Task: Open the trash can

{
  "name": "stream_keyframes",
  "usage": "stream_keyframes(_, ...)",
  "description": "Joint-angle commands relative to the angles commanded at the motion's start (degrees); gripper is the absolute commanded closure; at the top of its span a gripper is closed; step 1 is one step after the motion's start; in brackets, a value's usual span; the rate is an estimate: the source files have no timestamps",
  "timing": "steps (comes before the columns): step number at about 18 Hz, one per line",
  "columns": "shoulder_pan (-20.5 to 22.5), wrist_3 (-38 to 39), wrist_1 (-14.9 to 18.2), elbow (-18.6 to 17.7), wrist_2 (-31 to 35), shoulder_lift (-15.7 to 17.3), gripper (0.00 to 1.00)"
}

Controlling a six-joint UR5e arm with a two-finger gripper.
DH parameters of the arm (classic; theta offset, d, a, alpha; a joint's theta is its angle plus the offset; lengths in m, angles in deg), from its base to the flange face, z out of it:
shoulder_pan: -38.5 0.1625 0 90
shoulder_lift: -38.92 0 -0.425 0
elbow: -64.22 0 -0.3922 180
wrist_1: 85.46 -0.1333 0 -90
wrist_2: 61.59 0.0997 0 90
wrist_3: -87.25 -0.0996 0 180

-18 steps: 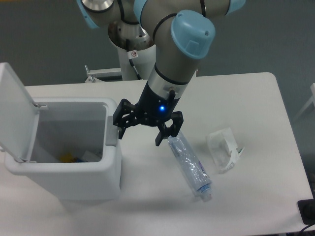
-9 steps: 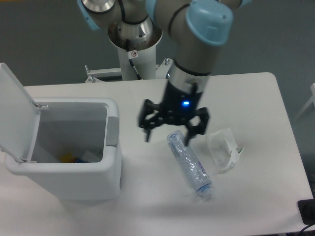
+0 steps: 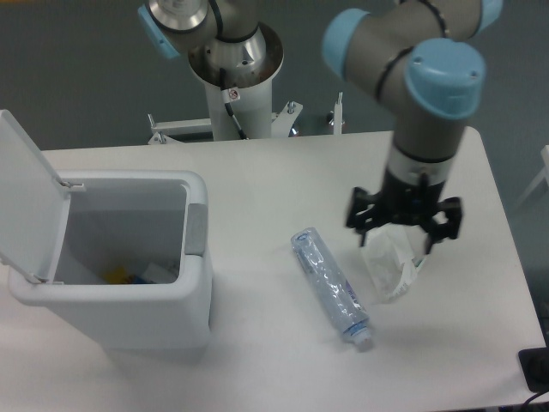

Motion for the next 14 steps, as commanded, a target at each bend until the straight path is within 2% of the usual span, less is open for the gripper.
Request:
stream_keyframes(2, 0.09, -7.4, -0.44, 0.26, 1.42, -1.75, 0.0)
stream_keyframes(4, 0.09, -10.58, -0.62, 0.35, 1.51, -2.99, 0.0)
stream_keyframes(8, 0.01, -11.29, -1.84, 0.88, 2.3, -4.75, 0.0)
stream_keyframes(11, -0.08, -12.87, -4.13, 0.53, 6.51, -5.54, 0.0)
stream_keyframes(14, 0.09, -13.84, -4.04, 0.35, 7.22, -6.07, 0.0)
